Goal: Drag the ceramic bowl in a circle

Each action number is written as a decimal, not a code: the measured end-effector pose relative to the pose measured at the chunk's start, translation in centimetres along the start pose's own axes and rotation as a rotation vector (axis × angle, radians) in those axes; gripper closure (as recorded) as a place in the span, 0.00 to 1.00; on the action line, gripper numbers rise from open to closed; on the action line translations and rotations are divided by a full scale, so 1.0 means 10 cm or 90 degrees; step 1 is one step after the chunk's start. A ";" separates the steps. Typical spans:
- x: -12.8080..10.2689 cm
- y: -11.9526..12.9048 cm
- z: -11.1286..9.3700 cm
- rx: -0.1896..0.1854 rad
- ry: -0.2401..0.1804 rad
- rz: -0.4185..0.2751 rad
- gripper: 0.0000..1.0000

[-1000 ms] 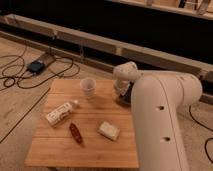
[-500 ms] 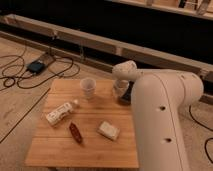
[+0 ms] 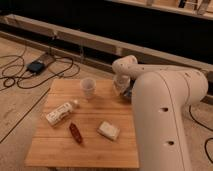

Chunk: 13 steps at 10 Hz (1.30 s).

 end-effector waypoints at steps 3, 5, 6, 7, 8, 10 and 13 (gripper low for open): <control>-0.30 0.30 -0.06 -0.025 -0.029 -0.024 1.00; -0.44 0.60 -0.05 -0.054 -0.044 -0.044 1.00; -0.47 0.71 -0.05 -0.064 -0.047 -0.051 1.00; -0.48 0.87 -0.06 -0.077 -0.050 -0.059 1.00; -0.46 0.98 -0.08 -0.085 -0.050 -0.060 1.00; -0.35 1.21 -0.18 -0.095 -0.049 -0.053 1.00; 0.02 1.52 -0.38 -0.098 -0.038 -0.015 1.00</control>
